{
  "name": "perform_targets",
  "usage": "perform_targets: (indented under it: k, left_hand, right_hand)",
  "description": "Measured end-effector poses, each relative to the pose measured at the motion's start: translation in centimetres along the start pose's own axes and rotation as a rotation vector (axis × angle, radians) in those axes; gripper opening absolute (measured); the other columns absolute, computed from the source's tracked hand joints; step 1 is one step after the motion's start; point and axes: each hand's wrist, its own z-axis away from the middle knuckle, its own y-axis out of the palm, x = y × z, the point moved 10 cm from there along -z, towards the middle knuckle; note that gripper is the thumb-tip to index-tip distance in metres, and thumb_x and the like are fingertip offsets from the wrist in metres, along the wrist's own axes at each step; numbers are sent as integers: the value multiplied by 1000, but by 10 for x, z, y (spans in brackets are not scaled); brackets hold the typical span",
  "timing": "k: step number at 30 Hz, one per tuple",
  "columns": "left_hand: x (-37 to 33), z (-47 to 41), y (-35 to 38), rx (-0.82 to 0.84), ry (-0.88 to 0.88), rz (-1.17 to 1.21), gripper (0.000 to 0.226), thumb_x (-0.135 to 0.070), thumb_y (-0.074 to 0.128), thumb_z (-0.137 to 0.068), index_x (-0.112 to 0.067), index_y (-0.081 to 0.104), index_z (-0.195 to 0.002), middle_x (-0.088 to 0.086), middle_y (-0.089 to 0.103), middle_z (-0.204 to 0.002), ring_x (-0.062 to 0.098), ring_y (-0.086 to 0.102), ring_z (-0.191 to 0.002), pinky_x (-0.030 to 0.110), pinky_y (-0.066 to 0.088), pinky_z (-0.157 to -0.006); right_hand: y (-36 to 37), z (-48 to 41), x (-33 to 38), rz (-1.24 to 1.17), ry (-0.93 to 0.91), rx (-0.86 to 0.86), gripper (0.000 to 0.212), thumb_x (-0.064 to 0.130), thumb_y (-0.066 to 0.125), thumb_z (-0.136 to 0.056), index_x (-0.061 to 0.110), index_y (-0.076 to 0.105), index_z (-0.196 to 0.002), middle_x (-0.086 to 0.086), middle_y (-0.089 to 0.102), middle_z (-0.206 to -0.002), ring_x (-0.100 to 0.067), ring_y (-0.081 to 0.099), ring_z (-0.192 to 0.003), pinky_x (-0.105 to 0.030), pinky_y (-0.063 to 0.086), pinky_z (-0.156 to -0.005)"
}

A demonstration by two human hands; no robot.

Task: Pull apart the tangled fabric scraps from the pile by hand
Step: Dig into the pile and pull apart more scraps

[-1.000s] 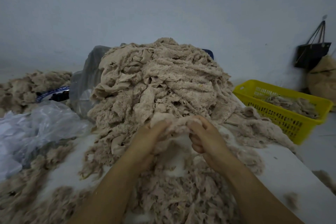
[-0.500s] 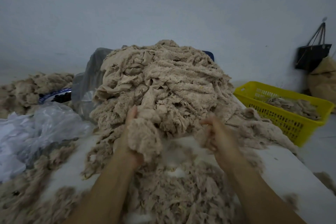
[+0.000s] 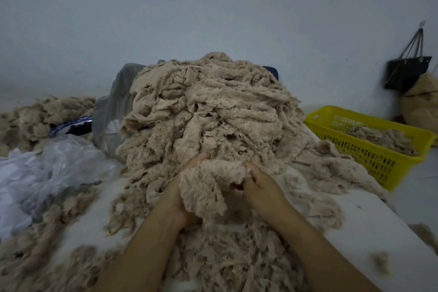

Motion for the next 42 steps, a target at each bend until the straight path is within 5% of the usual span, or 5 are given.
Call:
perform_targets:
  k: [9, 17, 22, 29, 42]
  left_hand:
    - [-9, -17, 20, 196, 77, 175, 31, -24, 63, -90, -4, 81, -73, 16, 77, -90, 26, 76, -77, 35, 59, -53]
    - [-14, -20, 20, 153, 100, 190, 28, -24, 56, -99, -4, 67, -114, 15, 75, -107, 25, 75, -91, 34, 58, -70]
    - [-35, -20, -11, 12, 162, 302, 25, -22, 46, -102, -5, 61, -94, 9, 65, -91, 21, 65, -75, 25, 56, -50]
    - [-22, -15, 25, 175, 156, 96, 38, -41, 61, -89, -11, 77, -106, 10, 75, -112, 24, 73, -99, 41, 54, -81]
    - [-20, 11, 52, 261, 469, -712, 32, -71, 46, -82, -54, 73, -81, -25, 74, -86, -8, 69, -82, 9, 51, -67]
  right_hand:
    - [1, 2, -3, -173, 28, -4, 37, 19, 33, -107, 13, 69, -96, 4, 73, -80, -11, 66, -85, -37, 48, -97]
    - [-3, 0, 0, -485, 19, -39, 73, 19, 21, -108, 13, 74, -57, -10, 72, -70, -19, 68, -73, -26, 53, -74]
    - [-45, -7, -18, -778, 36, -241, 45, 37, 33, -106, 13, 71, -106, -9, 69, -70, -20, 67, -71, -28, 55, -67]
    - [19, -3, -18, 499, -51, 188, 45, 43, 46, -101, 15, 54, -67, 4, 52, -66, -9, 48, -60, -34, 45, -65]
    - [24, 4, 17, 350, -200, 85, 62, 75, 50, -81, 48, 38, -136, 26, 50, -127, 5, 52, -109, -19, 46, -87]
